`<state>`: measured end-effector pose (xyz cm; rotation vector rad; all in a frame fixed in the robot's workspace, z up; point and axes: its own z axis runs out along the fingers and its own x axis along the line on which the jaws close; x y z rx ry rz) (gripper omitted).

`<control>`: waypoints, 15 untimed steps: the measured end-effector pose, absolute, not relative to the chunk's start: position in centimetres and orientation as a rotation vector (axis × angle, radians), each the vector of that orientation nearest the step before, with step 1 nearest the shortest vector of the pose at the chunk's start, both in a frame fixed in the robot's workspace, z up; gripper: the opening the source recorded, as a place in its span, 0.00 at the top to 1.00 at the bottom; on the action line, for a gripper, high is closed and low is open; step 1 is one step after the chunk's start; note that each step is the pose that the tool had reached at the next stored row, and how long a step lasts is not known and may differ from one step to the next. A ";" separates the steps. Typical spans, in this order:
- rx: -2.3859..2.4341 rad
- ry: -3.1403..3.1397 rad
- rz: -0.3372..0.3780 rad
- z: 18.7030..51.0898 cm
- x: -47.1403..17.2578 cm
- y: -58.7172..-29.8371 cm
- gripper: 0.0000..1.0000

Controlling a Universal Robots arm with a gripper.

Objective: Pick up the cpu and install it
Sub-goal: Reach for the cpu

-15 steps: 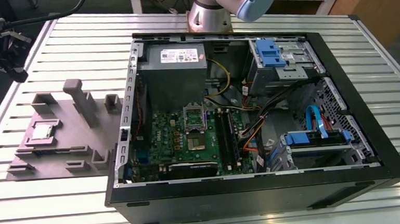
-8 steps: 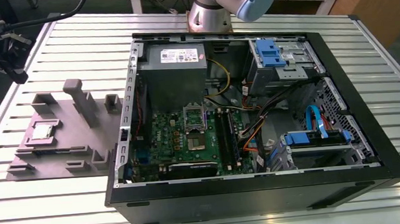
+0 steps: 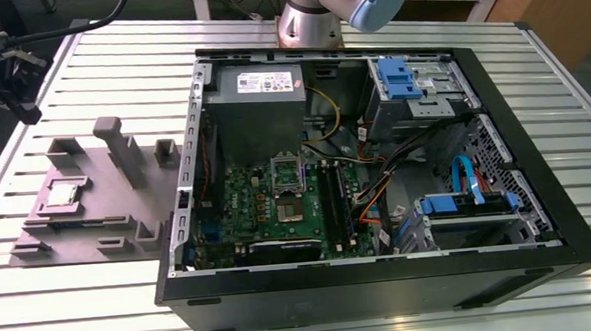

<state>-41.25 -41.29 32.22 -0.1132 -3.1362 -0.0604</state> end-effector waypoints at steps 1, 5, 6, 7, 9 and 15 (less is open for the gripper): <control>-0.113 -3.136 -0.060 32.2 -41.3 -41.3 0.89; -0.113 -3.136 -0.060 32.0 -41.3 -41.4 0.89; -0.113 -3.136 -0.060 31.9 -41.3 -41.5 0.89; -0.113 -3.136 -0.060 31.9 -41.3 -41.5 0.89; -0.113 -3.136 -0.060 31.8 -41.3 -41.6 0.89; -0.113 -3.136 -0.060 31.5 -41.3 -42.1 0.89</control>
